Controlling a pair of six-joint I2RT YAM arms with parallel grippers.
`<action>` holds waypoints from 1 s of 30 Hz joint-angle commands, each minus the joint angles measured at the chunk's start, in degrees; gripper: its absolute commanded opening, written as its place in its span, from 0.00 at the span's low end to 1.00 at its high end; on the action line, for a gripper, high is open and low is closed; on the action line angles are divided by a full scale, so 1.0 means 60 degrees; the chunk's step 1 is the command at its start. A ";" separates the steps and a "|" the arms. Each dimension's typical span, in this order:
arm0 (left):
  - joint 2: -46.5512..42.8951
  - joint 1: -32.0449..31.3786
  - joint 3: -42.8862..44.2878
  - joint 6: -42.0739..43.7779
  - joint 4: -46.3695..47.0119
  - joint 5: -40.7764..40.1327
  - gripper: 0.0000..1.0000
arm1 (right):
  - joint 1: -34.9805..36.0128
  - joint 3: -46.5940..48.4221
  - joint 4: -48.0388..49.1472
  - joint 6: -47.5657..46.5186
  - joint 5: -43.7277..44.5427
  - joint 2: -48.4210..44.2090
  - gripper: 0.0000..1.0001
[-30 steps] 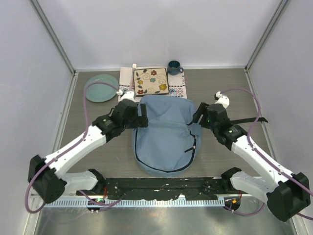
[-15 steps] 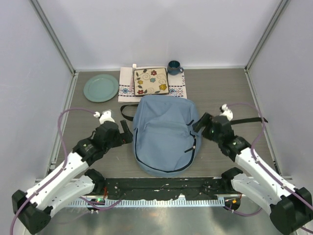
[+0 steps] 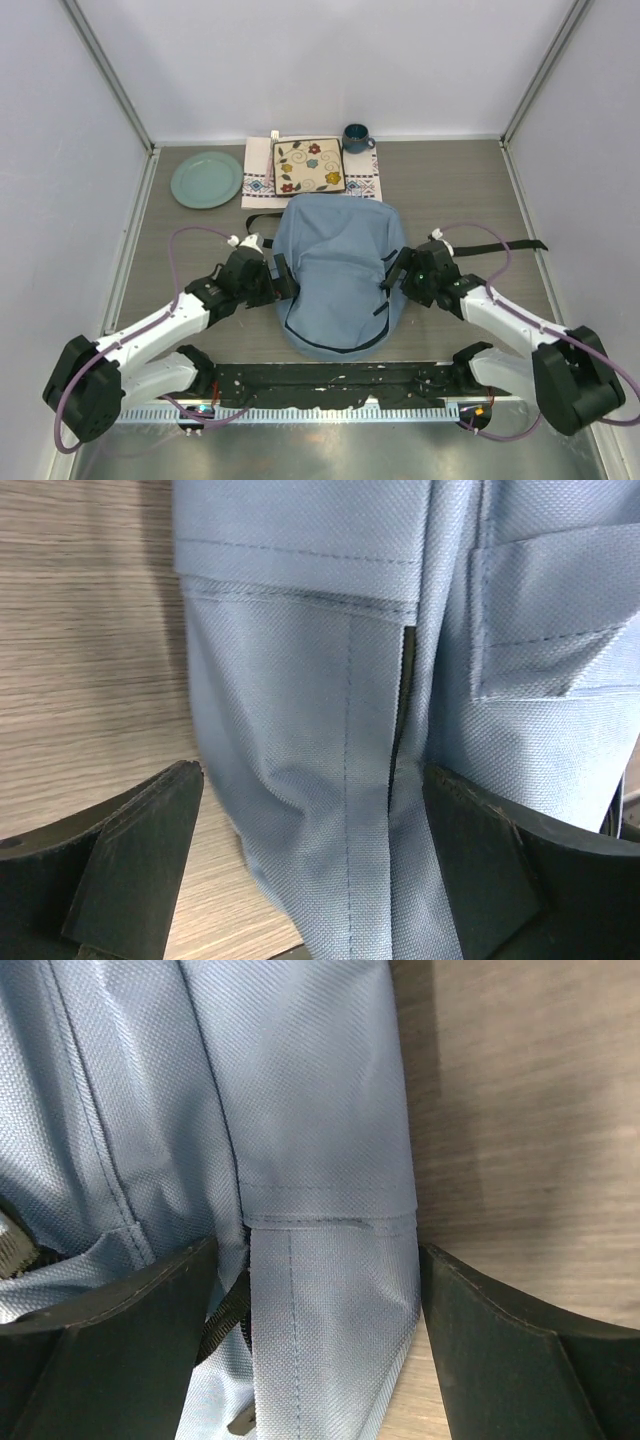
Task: Pack the student bag
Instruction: Adjust the student bag at the center of the board, then reset both arms
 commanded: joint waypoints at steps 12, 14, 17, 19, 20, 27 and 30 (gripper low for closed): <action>-0.3025 -0.0441 -0.0383 -0.0088 -0.1999 -0.1732 1.00 | 0.0023 0.4190 -0.2563 -0.2957 0.3915 0.0119 0.95; -0.3351 -0.0441 0.0100 0.0045 -0.2672 -0.2274 1.00 | 0.0038 0.3942 -0.2637 -0.2680 0.4265 -0.0174 0.95; -0.3601 -0.0427 0.0803 0.0425 -0.3289 -0.2993 1.00 | 0.0023 0.3473 -0.2549 -0.2256 0.5027 -0.0877 0.95; -0.3485 -0.0426 0.1299 0.0688 -0.3525 -0.3375 1.00 | 0.0023 0.3239 -0.2549 -0.2021 0.5525 -0.1301 0.95; -0.3382 -0.0427 0.1462 0.0763 -0.3700 -0.3462 1.00 | 0.0023 0.3194 -0.2549 -0.1817 0.5686 -0.1405 0.95; -0.2006 -0.0427 0.2781 0.0954 -0.4361 -0.5217 1.00 | 0.0023 0.2915 -0.1920 -0.2516 0.6258 -0.1583 0.95; -0.1522 -0.0427 0.3177 0.1071 -0.4288 -0.6113 1.00 | 0.0023 0.2799 -0.1847 -0.2619 0.7253 -0.1553 0.95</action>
